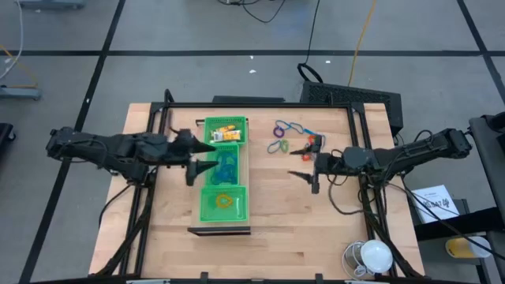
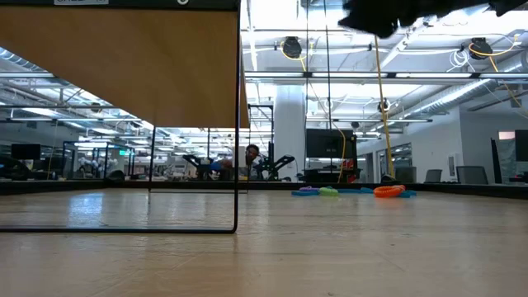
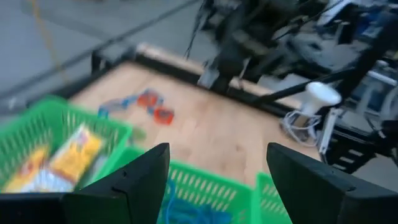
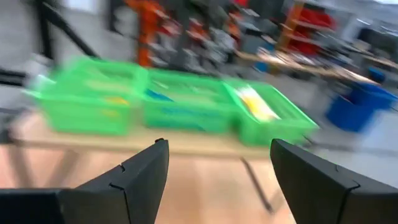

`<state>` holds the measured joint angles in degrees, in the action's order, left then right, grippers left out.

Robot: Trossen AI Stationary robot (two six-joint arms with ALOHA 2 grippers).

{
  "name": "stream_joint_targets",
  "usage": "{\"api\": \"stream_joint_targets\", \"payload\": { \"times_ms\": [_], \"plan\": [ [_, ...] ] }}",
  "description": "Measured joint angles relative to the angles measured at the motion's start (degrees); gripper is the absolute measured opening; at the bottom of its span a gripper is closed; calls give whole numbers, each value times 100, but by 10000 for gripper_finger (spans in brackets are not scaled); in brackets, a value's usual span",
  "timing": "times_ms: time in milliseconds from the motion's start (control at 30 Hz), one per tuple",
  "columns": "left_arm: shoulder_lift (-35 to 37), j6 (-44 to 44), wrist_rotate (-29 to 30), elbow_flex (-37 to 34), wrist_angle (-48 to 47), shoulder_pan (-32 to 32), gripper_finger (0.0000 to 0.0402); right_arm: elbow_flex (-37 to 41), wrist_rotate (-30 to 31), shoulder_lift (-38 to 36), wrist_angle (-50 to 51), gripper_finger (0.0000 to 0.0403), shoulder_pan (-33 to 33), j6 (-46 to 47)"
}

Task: Pick & Place Office Desk Supplies
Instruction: Put the orange spring rubber band into the bottom green bin on the shelf

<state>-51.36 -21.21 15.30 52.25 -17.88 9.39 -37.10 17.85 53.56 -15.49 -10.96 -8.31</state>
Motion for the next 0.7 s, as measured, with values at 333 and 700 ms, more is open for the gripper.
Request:
{"api": "stream_joint_targets", "payload": {
  "times_ms": [333,700],
  "plan": [
    [239,621,1033,-469,447,231,280,-2,1062,270,962,270,327,769],
    [-482,246,1078,-708,465,207,280,0,755,1359,3002,270,1439,2152]
  ]
}}
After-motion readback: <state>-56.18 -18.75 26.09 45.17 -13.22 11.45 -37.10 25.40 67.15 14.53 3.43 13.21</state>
